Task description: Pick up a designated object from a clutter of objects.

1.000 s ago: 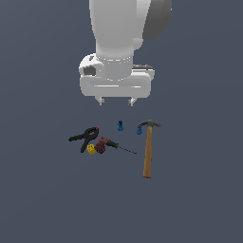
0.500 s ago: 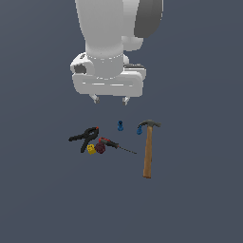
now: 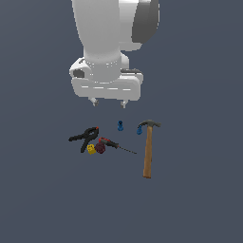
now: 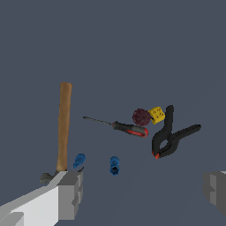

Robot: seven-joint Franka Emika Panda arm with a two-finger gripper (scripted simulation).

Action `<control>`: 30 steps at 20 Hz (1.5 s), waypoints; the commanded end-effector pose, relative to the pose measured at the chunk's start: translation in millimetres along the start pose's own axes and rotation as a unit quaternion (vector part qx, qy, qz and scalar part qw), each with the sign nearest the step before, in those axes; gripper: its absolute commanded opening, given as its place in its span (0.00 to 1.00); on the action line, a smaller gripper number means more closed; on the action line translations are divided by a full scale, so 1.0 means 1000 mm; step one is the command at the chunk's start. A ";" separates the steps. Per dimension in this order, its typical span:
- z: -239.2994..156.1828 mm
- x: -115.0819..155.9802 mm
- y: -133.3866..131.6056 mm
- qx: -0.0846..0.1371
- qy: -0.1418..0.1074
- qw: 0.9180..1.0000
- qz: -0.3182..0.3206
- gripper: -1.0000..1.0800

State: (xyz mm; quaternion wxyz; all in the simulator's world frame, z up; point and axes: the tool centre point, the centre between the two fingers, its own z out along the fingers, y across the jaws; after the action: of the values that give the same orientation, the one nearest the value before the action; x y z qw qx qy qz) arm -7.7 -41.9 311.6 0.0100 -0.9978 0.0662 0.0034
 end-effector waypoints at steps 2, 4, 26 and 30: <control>0.015 0.003 0.008 0.002 0.000 1.000 0.017 0.96; 0.027 0.006 0.015 0.004 0.000 1.000 0.031 0.96; 0.215 -0.015 0.139 -0.002 0.005 0.963 0.268 0.96; 0.231 -0.022 0.151 -0.006 0.006 0.957 0.289 0.96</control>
State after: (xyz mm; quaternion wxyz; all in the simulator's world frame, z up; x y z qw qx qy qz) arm -48.0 -180.2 83.7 0.0041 -0.9388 0.3444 0.0012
